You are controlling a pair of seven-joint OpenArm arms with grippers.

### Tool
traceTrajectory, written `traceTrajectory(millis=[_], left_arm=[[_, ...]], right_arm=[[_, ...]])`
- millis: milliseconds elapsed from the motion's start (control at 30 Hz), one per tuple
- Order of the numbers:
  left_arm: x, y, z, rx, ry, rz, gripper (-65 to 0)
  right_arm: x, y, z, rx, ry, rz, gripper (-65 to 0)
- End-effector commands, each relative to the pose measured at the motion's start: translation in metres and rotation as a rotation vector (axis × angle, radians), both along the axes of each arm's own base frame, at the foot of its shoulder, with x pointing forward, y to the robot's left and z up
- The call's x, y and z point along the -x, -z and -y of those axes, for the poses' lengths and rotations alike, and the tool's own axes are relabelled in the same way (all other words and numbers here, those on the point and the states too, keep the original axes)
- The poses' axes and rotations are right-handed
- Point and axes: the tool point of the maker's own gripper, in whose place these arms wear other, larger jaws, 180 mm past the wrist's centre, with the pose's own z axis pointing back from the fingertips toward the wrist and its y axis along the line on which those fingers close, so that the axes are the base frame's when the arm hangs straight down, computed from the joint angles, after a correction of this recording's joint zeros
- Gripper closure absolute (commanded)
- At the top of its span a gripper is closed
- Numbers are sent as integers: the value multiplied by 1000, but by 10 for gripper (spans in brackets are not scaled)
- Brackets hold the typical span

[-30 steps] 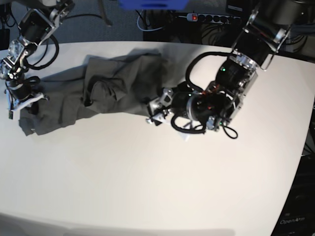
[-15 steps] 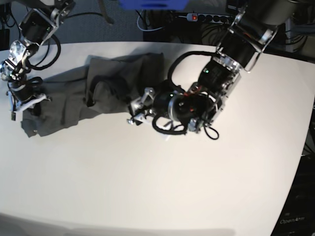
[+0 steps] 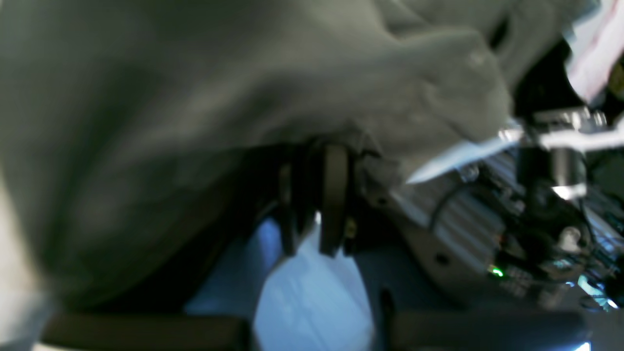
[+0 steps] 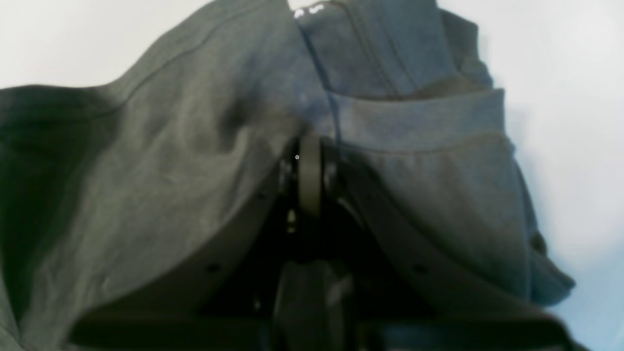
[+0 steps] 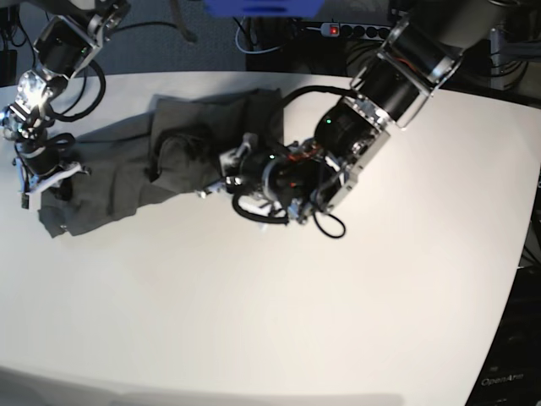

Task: Fold the T-shirt properly
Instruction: 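Lower the folded end onto the strip with the left gripper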

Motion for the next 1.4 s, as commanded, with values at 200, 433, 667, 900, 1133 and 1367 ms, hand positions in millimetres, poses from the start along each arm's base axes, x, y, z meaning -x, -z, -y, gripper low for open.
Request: traceTrajectory(millis=[200, 433, 667, 900, 1133, 1367], left_arm=[[-4, -50, 59, 156, 48, 38, -64], [-7, -85, 85, 311, 15, -12, -64], [-16, -51, 26, 228, -34, -63, -62], [6, -30, -26, 199, -28, -199, -62], [16, -28, -40, 190, -16, -224, -61], [14, -31, -75, 152, -23, -194, -61]], right_arm=[[47, 46, -21, -2, -82, -289, -6], [47, 46, -21, -2, -82, -289, -6], [46, 46, -21, -2, -82, -287, -6], [45, 45, -21, -2, -82, -286, -6], [35, 43, -28, 1, -109, -278, -6], [33, 42, -28, 2, -109, -272, -6]])
